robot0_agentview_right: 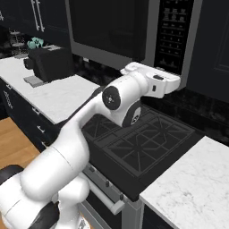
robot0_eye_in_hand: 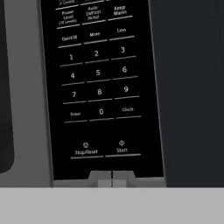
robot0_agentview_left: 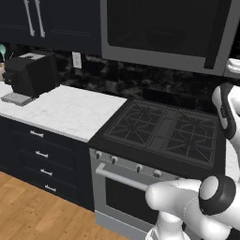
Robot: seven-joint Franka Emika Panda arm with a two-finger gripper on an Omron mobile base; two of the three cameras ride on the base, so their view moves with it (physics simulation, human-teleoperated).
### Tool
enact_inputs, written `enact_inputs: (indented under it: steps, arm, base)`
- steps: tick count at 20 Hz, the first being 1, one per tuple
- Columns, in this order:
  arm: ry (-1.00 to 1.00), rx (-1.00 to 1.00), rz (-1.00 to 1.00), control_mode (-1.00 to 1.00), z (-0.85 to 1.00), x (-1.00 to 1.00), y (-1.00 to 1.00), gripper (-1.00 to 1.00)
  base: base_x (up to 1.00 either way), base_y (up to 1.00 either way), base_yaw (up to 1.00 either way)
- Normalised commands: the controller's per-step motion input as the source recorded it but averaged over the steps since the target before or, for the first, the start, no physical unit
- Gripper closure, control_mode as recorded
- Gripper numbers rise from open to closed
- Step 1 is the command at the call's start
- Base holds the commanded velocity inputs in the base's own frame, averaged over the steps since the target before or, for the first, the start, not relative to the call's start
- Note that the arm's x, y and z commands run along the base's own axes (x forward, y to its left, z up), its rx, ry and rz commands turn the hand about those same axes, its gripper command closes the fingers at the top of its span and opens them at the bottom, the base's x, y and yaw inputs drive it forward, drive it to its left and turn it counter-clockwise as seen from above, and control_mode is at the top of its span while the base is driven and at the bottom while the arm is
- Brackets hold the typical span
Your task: Pick the corn from the sink and place it in the bowl. Then pick the bowl and place it in the microwave. Then close the microwave door and press the start button.
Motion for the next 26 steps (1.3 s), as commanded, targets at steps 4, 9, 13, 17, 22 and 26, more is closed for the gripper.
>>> enact_inputs:
  steps: [4, 9, 13, 17, 22, 26]
  arm:
    - [0.02, 0.02, 0.00, -1.00, 0.32, 0.11, -0.14, 1.00]
    - [0.01, 0.00, 0.00, -1.00, 0.06, 0.05, -0.05, 1.00]
    - [0.01, 0.00, 0.00, -1.00, 0.00, 0.07, -0.16, 1.00]
    - [0.01, 0.00, 0.00, -1.00, -0.08, 0.20, -0.01, 1.00]
    - [0.00, 0.00, 0.00, -1.00, -0.07, 0.16, 0.00, 1.00]
    - [0.03, 0.00, 0.00, -1.00, -0.01, 0.43, -0.15, 1.00]
  base:
    - [0.00, 0.00, 0.00]
    - [0.00, 0.00, 0.00]
    - [0.00, 0.00, 0.00]
    - [0.00, 0.00, 0.00]
    - [0.00, 0.00, 0.00]
    - [0.00, 0.00, 0.00]
